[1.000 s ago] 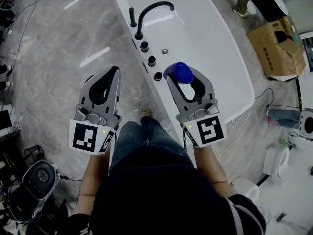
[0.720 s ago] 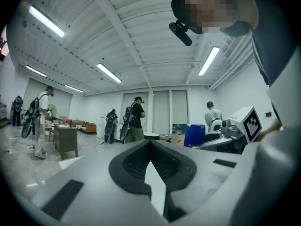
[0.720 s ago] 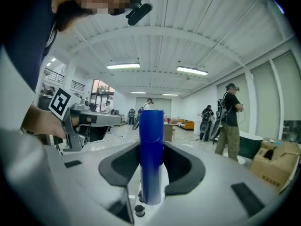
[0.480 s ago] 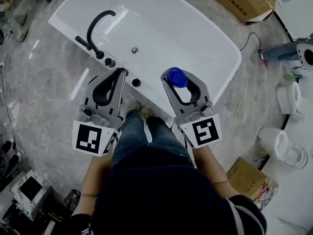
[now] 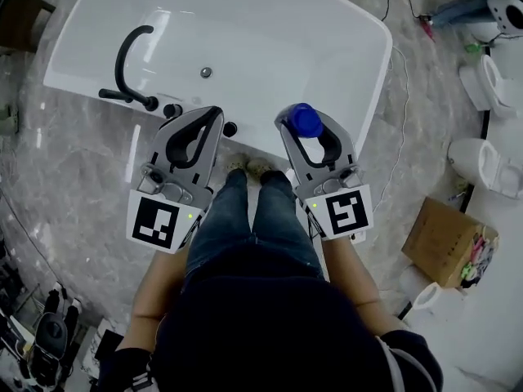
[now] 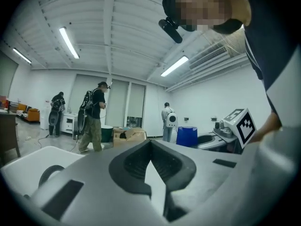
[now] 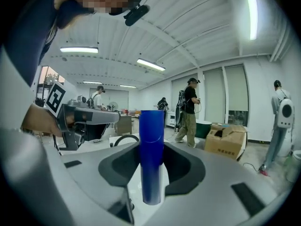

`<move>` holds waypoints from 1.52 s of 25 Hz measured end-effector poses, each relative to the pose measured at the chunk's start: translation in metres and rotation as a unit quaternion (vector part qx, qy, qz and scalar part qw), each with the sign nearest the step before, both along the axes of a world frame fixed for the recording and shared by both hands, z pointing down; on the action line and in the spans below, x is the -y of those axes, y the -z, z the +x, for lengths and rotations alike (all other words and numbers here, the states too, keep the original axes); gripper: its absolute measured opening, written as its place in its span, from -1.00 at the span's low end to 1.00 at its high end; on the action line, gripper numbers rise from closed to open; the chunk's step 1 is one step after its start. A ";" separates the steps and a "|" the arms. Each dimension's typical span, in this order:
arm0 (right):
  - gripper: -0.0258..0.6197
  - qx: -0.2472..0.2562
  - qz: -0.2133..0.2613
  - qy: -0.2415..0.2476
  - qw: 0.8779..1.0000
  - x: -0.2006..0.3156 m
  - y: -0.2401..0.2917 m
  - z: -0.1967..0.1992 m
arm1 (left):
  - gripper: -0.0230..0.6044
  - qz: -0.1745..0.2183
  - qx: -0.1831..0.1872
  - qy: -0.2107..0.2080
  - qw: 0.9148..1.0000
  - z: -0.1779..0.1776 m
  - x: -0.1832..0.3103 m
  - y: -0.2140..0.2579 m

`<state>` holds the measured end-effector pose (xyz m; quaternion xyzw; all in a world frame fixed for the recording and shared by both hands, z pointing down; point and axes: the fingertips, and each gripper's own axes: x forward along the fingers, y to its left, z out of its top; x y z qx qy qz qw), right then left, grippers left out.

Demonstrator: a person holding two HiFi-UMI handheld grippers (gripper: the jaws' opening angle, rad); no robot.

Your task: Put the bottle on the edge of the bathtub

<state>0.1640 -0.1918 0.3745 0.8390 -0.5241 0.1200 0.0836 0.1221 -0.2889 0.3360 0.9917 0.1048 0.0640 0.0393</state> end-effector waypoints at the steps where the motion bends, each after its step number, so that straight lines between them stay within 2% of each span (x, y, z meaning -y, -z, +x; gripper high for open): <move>1: -0.41 0.004 -0.004 -0.010 1.000 -0.001 -0.006 -0.001 | -0.85 0.000 0.004 -0.009 1.000 0.001 -0.001 -0.007; 4: -0.41 0.021 -0.014 -0.030 0.999 0.002 -0.029 -0.007 | -0.85 -0.010 0.018 -0.028 0.999 0.000 0.000 -0.031; 10: -0.41 0.061 -0.034 -0.051 0.996 0.007 -0.083 -0.015 | -0.85 -0.020 0.034 -0.037 0.999 -0.001 0.000 -0.070; 14: -0.41 0.097 -0.046 -0.067 0.992 0.003 -0.124 -0.020 | -0.85 -0.003 0.055 -0.042 0.998 -0.005 -0.005 -0.101; 20: -0.41 0.125 -0.084 -0.051 0.987 0.010 -0.195 -0.028 | -0.85 -0.016 0.094 -0.033 0.995 -0.010 -0.007 -0.161; 26: -0.41 0.136 -0.124 -0.034 0.982 0.014 -0.244 -0.035 | -0.85 -0.025 0.130 -0.011 0.991 -0.021 -0.005 -0.198; 35: -0.41 0.139 -0.169 -0.018 0.976 0.016 -0.283 -0.040 | -0.85 -0.022 0.156 -0.002 0.988 -0.036 -0.010 -0.215; 38: -0.41 0.138 -0.171 -0.014 0.975 0.017 -0.289 -0.040 | -0.85 -0.026 0.147 0.000 0.989 -0.036 -0.012 -0.213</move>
